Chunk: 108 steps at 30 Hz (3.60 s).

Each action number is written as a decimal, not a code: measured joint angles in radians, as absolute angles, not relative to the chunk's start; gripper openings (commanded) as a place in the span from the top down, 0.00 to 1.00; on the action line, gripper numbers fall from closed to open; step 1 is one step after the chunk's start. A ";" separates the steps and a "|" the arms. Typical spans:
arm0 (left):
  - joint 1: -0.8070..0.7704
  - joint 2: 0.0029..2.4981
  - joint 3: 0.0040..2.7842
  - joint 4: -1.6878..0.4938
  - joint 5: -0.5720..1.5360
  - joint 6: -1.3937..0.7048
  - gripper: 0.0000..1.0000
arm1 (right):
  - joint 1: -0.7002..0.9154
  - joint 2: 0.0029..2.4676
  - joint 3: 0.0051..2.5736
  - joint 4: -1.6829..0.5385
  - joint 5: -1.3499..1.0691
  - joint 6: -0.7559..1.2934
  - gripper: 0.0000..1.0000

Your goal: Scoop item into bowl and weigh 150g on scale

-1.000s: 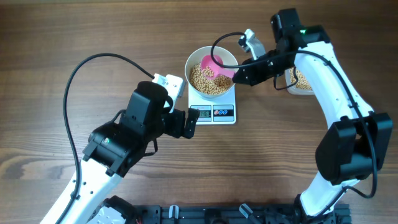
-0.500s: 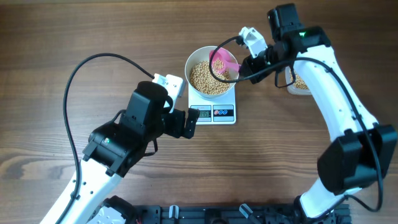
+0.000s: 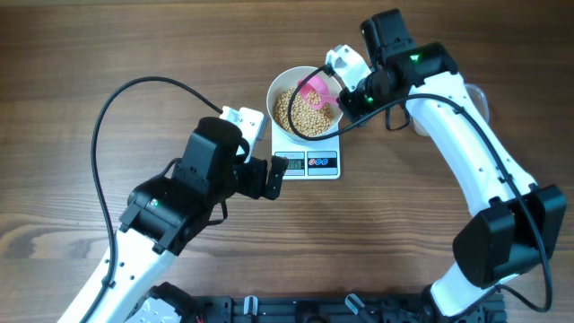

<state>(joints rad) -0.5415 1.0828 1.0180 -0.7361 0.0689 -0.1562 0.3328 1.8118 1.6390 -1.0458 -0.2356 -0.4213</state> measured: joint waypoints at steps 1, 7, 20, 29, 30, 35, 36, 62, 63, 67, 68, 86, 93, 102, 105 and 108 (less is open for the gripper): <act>-0.542 1.083 1.018 -0.736 0.069 -0.156 0.00 | 0.334 1.812 1.639 -1.045 -0.239 -0.421 0.96; -0.542 1.083 1.018 -0.736 0.069 -0.156 0.00 | 0.338 1.812 1.639 -1.033 -0.203 -0.426 0.96; -0.542 1.083 1.018 -0.736 0.069 -0.156 0.00 | 0.353 1.812 1.639 -1.016 -0.238 -0.395 0.96; -0.542 1.083 1.018 -0.736 0.069 -0.156 0.00 | 0.353 1.812 1.639 -1.043 -0.285 -0.383 0.96; -0.542 1.083 1.018 -0.736 0.069 -0.156 0.00 | 0.353 1.812 1.639 -1.043 -0.288 -0.379 0.96; -0.542 1.083 1.018 -0.736 0.069 -0.156 0.00 | 0.353 1.812 1.639 -1.043 -0.289 -0.371 0.96; -0.542 1.083 1.018 -0.736 0.069 -0.156 0.00 | 0.353 1.812 1.639 -1.043 -0.289 -0.368 0.96; -0.542 1.083 1.018 -0.736 0.069 -0.156 0.00 | 0.353 1.812 1.639 -1.011 -0.290 -0.361 0.96; -0.542 1.083 1.018 -0.736 0.069 -0.156 0.00 | 0.353 1.812 1.639 -1.005 -0.277 -0.356 0.96; -0.542 1.083 1.018 -0.736 0.069 -0.156 0.00 | 0.353 1.812 1.639 -1.018 -0.273 -0.345 0.96; -0.542 1.083 1.018 -0.736 0.069 -0.156 0.00 | 0.353 1.812 1.639 -1.024 -0.277 -0.344 0.96; -0.542 1.083 1.018 -0.736 0.069 -0.156 0.00 | 0.328 1.812 1.639 -1.048 -0.416 -0.315 0.96; -0.542 1.083 1.018 -0.736 0.069 -0.156 0.00 | 0.286 1.812 1.639 -1.047 -0.419 -0.315 0.96; -0.542 1.083 1.018 -0.736 0.069 -0.156 0.00 | 0.286 1.812 1.639 -1.046 -0.419 -0.315 0.96; -0.542 1.083 1.018 -0.736 0.069 -0.156 0.00 | 0.286 1.812 1.639 -1.046 -0.439 -0.315 0.96; -0.542 1.083 1.018 -0.736 0.069 -0.156 0.00 | 0.284 1.812 1.639 -1.046 -0.523 -0.315 0.96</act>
